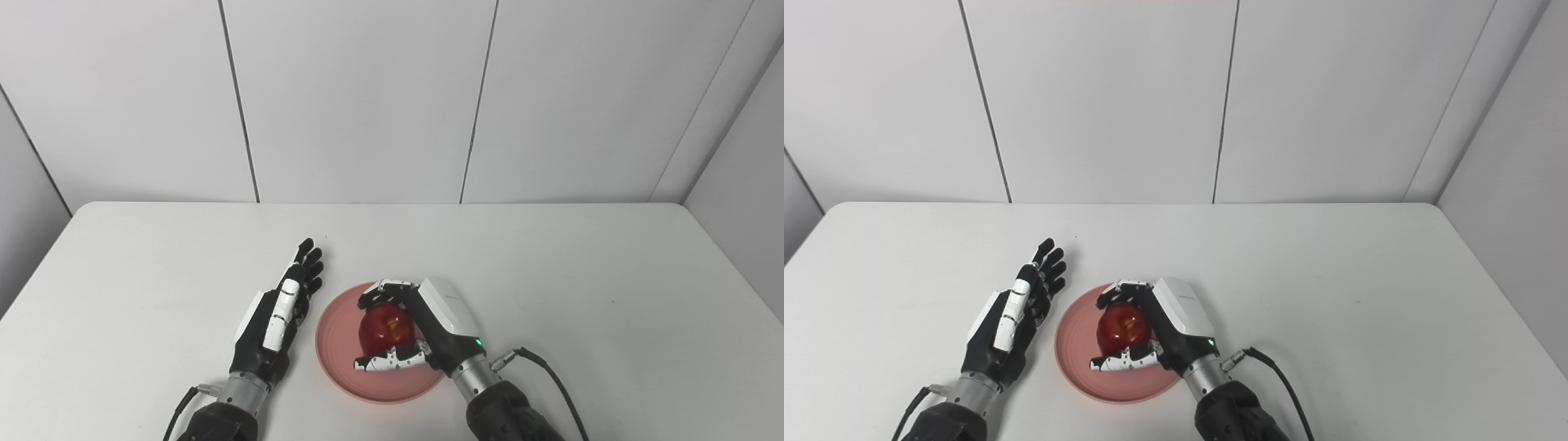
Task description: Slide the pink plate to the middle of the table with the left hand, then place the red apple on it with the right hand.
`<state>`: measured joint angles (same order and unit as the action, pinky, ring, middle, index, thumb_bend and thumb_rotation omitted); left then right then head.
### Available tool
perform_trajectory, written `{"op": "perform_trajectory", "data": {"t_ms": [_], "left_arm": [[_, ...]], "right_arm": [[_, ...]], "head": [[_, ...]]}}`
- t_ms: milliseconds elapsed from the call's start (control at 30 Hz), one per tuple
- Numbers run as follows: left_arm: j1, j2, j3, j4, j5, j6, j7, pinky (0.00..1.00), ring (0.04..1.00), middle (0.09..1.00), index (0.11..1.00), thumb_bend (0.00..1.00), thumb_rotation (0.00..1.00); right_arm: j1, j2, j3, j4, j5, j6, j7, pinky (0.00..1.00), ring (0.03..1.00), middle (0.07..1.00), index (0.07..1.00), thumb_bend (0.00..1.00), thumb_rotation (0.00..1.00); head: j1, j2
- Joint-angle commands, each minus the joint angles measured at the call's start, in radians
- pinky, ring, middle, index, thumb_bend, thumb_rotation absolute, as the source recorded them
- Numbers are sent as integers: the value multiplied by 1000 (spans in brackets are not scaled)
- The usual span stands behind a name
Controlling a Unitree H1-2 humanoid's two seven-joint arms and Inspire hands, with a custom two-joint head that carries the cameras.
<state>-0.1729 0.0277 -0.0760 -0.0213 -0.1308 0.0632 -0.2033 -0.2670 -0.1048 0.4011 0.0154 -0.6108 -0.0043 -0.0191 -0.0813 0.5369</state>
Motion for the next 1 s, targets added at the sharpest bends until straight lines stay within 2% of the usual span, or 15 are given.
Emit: {"op": "perform_trajectory", "data": {"t_ms": [0, 67, 100, 133, 167, 233, 267, 300, 467, 567, 733, 767, 833, 967], "left_arm": [[-24, 0, 1, -23, 3, -27, 2, 1000, 1000, 1000, 1000, 586, 1000], [-25, 0, 1, -23, 4, -28, 2, 1000, 1000, 1000, 1000, 586, 1000], [-26, 1, 1, -23, 4, -29, 2, 1000, 1000, 1000, 1000, 587, 1000], [-26, 1, 1, -23, 4, -30, 2, 1000, 1000, 1000, 1000, 588, 1000], [-25, 0, 2, -23, 3, -29, 2, 1000, 1000, 1000, 1000, 589, 1000], [-25, 0, 3, -24, 1, -28, 3, 1000, 1000, 1000, 1000, 588, 1000], [-25, 0, 3, -24, 1, -28, 3, 1000, 1000, 1000, 1000, 587, 1000], [-25, 0, 3, -24, 1, -28, 2, 1000, 1000, 1000, 1000, 587, 1000], [-26, -2, 5, -25, -3, -26, 2, 1000, 1000, 1000, 1000, 581, 1000], [-28, -1, 7, -22, -7, -27, 0, 1000, 1000, 1000, 1000, 582, 1000], [-28, -2, 10, -16, -11, -38, -3, 1000, 1000, 1000, 1000, 578, 1000], [-28, -2, 10, -15, -11, -40, -3, 1000, 1000, 1000, 1000, 576, 1000], [-32, -1, 11, -11, -12, -39, -5, 1000, 1000, 1000, 1000, 576, 1000], [-34, -1, 12, -11, -18, -31, -6, 1000, 1000, 1000, 1000, 582, 1000]], "right_arm": [[-33, -1, 2, -8, -16, -40, -4, 430, 463, 478, 547, 513, 0], [-32, -1, 1, -16, -13, -35, 7, 441, 504, 469, 541, 517, 0], [-30, -4, 1, -21, -9, -36, 14, 471, 551, 550, 625, 574, 70], [-29, -6, 1, -24, -7, -38, 19, 504, 596, 620, 696, 609, 181], [-29, -8, 1, -27, -6, -39, 23, 522, 621, 658, 730, 625, 242], [-29, -12, 1, -32, -7, -33, 33, 555, 664, 713, 766, 641, 329], [-29, -13, 1, -35, -7, -28, 41, 606, 713, 764, 790, 649, 395], [-29, -14, 0, -42, -7, -19, 53, 611, 717, 769, 792, 649, 401], [-22, -11, -15, -65, 7, -20, 76, 738, 829, 871, 866, 696, 601], [-18, -10, -22, -74, 22, -38, 74, 781, 873, 916, 929, 713, 659], [-5, -7, -37, -88, 59, -76, 57, 800, 904, 945, 977, 720, 707], [-3, -8, -39, -90, 65, -81, 55, 820, 919, 960, 991, 729, 750], [1, -4, -52, -95, 90, -86, 55, 828, 936, 977, 999, 754, 804], [14, -5, -79, -111, 127, -102, 58, 819, 941, 983, 1000, 767, 841]], "head": [[0, 1], [1, 0], [1, 0], [1, 0], [1, 0], [1, 0], [1, 0], [-1, 0], [-1, -3], [-2, -3], [-2, -3], [-2, -3], [-3, -4], [-3, -4]]}}
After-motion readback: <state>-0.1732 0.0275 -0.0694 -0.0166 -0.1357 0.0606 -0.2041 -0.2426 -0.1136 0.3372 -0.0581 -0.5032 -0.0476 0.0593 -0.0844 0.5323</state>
